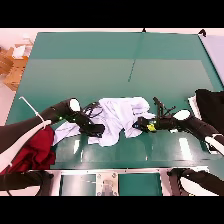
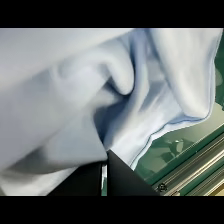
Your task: Fold the shirts.
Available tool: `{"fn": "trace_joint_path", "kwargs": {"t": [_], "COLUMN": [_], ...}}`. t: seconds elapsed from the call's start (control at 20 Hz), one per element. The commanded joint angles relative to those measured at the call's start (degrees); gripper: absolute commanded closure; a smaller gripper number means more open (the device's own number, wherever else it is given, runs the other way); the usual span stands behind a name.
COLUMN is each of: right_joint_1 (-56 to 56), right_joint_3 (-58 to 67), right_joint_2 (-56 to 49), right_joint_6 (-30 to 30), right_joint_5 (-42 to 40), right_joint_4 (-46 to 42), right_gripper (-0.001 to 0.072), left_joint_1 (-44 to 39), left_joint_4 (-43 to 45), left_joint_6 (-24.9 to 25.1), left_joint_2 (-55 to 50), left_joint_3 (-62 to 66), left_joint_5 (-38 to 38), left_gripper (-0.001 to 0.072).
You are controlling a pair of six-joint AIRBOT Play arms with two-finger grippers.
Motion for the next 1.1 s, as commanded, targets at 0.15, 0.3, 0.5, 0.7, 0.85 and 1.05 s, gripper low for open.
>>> {"fn": "trace_joint_path", "kwargs": {"t": [0.15, 0.3, 0.5, 0.7, 0.85, 1.05], "right_joint_1": [0.1, 0.1, 0.7, 5.6, 8.5, 9.0], "right_joint_3": [0.5, 0.5, 0.2, 0.2, 0.5, 1.1], "right_joint_2": [-0.6, -0.5, -0.5, -0.9, -3.7, -7.7], "right_joint_6": [-1.6, -1.6, -1.5, -1.3, -1.3, -3.6], "right_joint_5": [-0.1, 3.3, 10.1, 0.7, -3.5, -3.6], "right_joint_4": [0.2, -0.1, -0.9, 1.5, 4.5, 8.8], "right_gripper": [0.0698, 0.0305, 0.0302, 0.0291, 0.0291, 0.0595], "left_joint_1": [-0.2, -0.2, -0.2, -0.2, -0.2, -0.2], "left_joint_4": [1.3, 9.6, 22.6, 24.8, 24.8, 24.6], "left_joint_6": [1.0, -1.9, -5.3, -6.5, -6.5, -6.5], "left_joint_2": [3.6, 7.5, 11.7, 12.5, 12.5, 12.5], "left_joint_3": [2.6, 3.1, 3.1, 3.1, 3.1, 3.1], "left_joint_5": [2.2, 0.5, -6.0, -6.0, -5.9, -6.0], "left_gripper": [0.0685, 0.0685, 0.0685, 0.0685, 0.0685, 0.0685]}}
